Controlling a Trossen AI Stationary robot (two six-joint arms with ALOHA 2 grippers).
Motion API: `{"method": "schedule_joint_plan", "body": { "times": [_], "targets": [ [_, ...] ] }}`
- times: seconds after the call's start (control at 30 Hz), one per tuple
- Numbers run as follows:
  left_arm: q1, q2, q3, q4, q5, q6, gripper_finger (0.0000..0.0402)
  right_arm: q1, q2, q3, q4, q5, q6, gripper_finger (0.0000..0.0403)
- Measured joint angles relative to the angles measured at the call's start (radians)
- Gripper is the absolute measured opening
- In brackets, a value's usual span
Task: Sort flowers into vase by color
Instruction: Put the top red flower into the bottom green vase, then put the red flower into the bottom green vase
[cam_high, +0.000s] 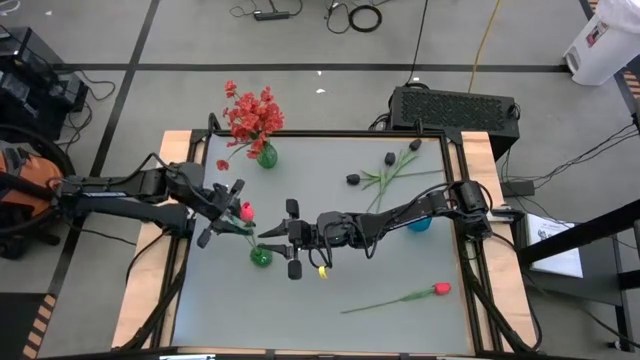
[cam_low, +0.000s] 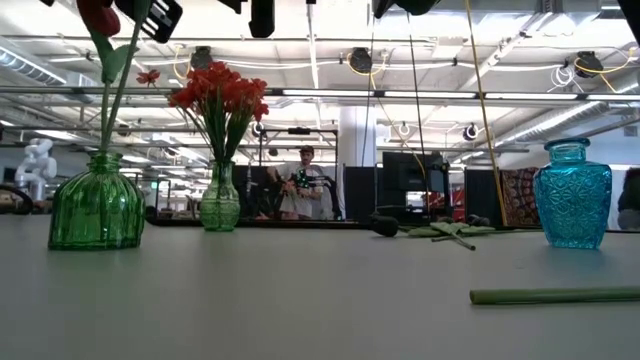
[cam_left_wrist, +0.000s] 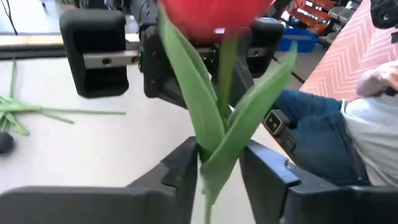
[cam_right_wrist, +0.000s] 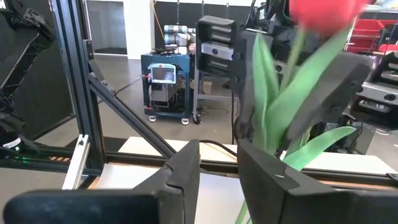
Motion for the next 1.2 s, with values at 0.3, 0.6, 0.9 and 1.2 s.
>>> {"method": "schedule_joint_plan", "body": {
  "times": [0.3, 0.6, 0.9, 1.2],
  "targets": [
    [0.0, -0.01, 0.0, -0.009, 0.001, -0.041, 0.0195, 0.0, 0.0, 0.0, -0.006, 0.0, -0.002, 0.01],
    [0.0, -0.073, 0.069, -0.008, -0.004, -0.079, 0.0202, 0.003, 0.0, 0.0, -0.01, 0.0, 0.0, 0.01],
    [0.0, -0.136, 0.118, 0.033, -0.012, -0.067, 0.0203, 0.029, -0.015, -0.001, -0.174, 0.0, 0.064, 0.01],
    [0.0, -0.17, 0.119, 0.034, -0.111, 0.032, 0.0203, 0.081, -0.092, -0.001, -0.52, 0.0, 0.24, 0.01]
  ]
}}
